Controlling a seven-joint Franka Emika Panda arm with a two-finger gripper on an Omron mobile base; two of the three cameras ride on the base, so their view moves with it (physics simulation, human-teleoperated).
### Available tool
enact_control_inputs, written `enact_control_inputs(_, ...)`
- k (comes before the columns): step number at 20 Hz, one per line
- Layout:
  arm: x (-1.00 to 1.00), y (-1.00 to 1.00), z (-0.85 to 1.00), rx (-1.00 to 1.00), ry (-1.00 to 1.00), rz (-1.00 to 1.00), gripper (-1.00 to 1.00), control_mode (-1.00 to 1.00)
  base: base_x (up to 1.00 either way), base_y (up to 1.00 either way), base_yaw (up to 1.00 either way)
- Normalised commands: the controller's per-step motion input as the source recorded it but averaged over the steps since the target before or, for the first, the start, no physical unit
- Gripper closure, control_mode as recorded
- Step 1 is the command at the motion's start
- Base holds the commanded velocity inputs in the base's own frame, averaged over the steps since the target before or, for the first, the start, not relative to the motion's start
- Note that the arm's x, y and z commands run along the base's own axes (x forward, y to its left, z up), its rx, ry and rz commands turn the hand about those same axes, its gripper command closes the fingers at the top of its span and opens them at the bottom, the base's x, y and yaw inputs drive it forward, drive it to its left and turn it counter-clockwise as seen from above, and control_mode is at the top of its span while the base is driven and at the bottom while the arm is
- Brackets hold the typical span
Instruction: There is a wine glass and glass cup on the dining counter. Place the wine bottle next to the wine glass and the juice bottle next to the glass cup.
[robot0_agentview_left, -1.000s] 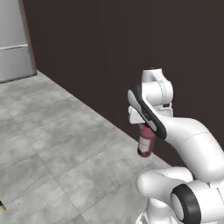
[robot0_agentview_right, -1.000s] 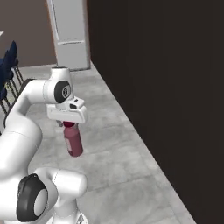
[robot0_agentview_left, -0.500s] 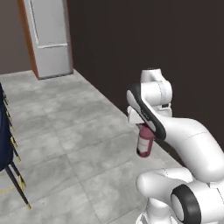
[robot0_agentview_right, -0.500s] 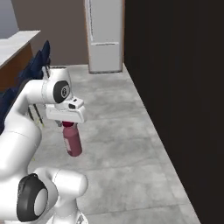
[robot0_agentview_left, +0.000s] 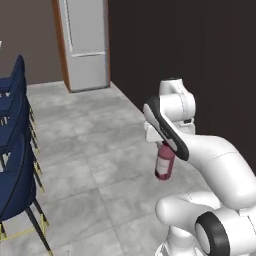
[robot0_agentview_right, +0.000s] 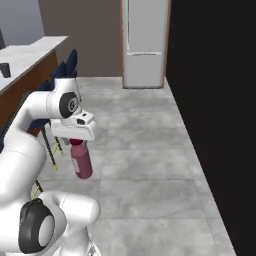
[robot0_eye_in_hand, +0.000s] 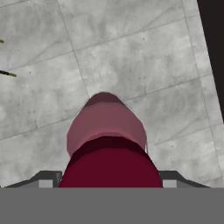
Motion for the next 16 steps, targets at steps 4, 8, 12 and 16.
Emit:
enact_control_inputs(4,0.00,0.00,0.00,0.00,0.00,0.00,1.00,1.00,0.87,-0.14,0.15)
enact_control_inputs(8,0.00,0.00,0.00,0.00,0.00,0.00,1.00,1.00,0.87,-0.18,0.12)
enact_control_inputs(12,0.00,0.00,0.00,0.00,0.00,0.00,1.00,1.00,0.87,-0.20,0.09)
enact_control_inputs(16,0.00,0.00,0.00,0.00,0.00,0.00,1.00,1.00,0.88,-0.22,0.07)
